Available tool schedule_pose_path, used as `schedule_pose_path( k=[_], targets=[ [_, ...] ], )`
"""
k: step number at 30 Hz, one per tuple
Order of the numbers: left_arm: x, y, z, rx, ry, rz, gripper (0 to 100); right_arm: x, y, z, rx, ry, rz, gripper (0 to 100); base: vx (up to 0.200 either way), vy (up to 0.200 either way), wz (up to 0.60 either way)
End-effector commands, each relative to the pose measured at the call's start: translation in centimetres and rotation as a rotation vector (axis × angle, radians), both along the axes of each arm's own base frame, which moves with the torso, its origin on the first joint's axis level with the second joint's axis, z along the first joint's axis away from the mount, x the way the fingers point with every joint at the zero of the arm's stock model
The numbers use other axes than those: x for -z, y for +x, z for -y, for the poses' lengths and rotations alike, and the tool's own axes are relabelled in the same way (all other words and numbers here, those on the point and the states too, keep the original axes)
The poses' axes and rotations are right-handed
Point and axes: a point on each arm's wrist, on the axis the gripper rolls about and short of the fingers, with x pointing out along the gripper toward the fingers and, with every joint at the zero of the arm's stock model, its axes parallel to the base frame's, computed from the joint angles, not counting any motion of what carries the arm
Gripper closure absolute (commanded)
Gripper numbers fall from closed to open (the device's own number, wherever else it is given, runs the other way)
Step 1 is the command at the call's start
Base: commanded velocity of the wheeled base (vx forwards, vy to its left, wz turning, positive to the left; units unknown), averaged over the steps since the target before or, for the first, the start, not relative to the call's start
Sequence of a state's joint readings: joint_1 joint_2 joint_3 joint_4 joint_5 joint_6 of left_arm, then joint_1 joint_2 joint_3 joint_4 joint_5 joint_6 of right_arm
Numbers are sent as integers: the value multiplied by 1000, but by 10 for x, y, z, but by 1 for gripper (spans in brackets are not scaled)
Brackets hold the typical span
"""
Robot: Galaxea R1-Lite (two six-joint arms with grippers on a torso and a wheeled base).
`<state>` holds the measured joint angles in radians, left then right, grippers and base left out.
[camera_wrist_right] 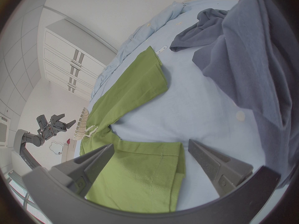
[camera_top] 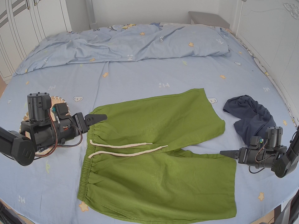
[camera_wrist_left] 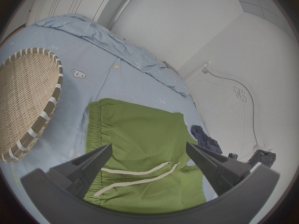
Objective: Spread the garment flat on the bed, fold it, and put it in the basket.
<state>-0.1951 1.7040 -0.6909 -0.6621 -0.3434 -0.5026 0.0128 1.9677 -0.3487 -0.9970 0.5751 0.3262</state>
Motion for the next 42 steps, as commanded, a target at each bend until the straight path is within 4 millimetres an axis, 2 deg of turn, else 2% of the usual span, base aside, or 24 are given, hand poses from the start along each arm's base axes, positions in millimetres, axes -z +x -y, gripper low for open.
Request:
schedule_pose_path(
  k=[1, 10, 11, 26, 30, 32, 36, 42],
  targets=[
    [1, 0, 0, 1, 0, -2, 0, 3, -1, -2, -8, 1, -13, 0, 0, 0, 0],
    [1, 1, 0, 1, 0, -5, 0, 4, -1, -6, -25, 10, -24, 0, 0, 0, 0],
    [1, 1, 0, 1, 0, -5, 0, 4, -1, -6, -25, 10, -24, 100, 0, 0, 0],
    [1, 1, 0, 1, 0, -5, 0, 3, -1, -3, -17, 6, -16, 100, 0, 0, 0],
    [2, 0, 0, 0, 1, -7, 0, -3, 0, -3, -9, 0, 11, 100, 0, 0, 0],
    [1, 1, 0, -2, 0, -5, 0, -15, 1, -1, 3, 6, 63, 100, 0, 0, 0],
    [1, 1, 0, -2, 0, -4, 0, -23, 6, 4, 25, 1, 105, 100, 0, 0, 0],
    [1, 0, -1, -3, 0, -5, 0, -27, 15, 6, 80, -30, 130, 100, 0, 0, 0]
  ],
)
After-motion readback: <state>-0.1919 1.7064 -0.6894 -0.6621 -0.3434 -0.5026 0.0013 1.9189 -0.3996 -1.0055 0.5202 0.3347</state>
